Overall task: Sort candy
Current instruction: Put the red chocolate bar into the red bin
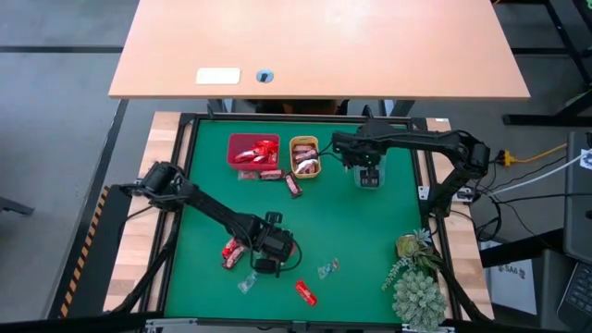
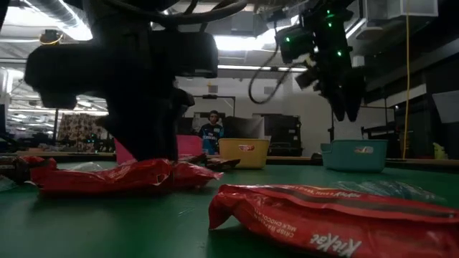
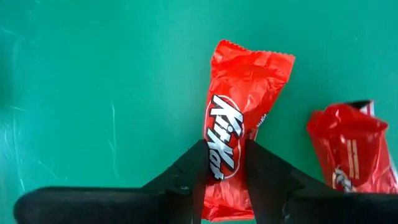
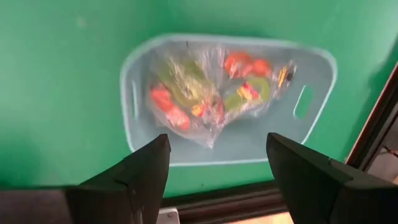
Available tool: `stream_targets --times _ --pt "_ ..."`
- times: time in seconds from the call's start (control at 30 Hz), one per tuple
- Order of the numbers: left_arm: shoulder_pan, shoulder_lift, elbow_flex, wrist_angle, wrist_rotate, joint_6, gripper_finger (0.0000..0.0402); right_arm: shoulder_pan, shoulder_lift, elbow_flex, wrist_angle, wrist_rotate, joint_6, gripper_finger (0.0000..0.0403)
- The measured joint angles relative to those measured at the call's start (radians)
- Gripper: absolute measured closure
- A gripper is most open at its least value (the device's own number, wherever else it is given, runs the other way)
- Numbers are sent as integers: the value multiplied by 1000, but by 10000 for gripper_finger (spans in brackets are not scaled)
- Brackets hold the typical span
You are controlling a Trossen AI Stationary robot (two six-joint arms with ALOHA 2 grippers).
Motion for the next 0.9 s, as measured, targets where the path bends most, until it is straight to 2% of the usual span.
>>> stream_targets --times 0.33,0.57,0.73,0.9 --pt "58 2 77 4 -7 -42 316 162 -2 113 -37 -64 14 136" --pt "123 1 226 -15 -113 -4 316 262 -2 116 -158 -68 3 136" --pt "167 1 342 -152 -178 88 316 288 -32 115 -191 -76 55 136" --pt "208 0 435 -366 -252 112 316 289 -109 115 -169 -134 85 136"
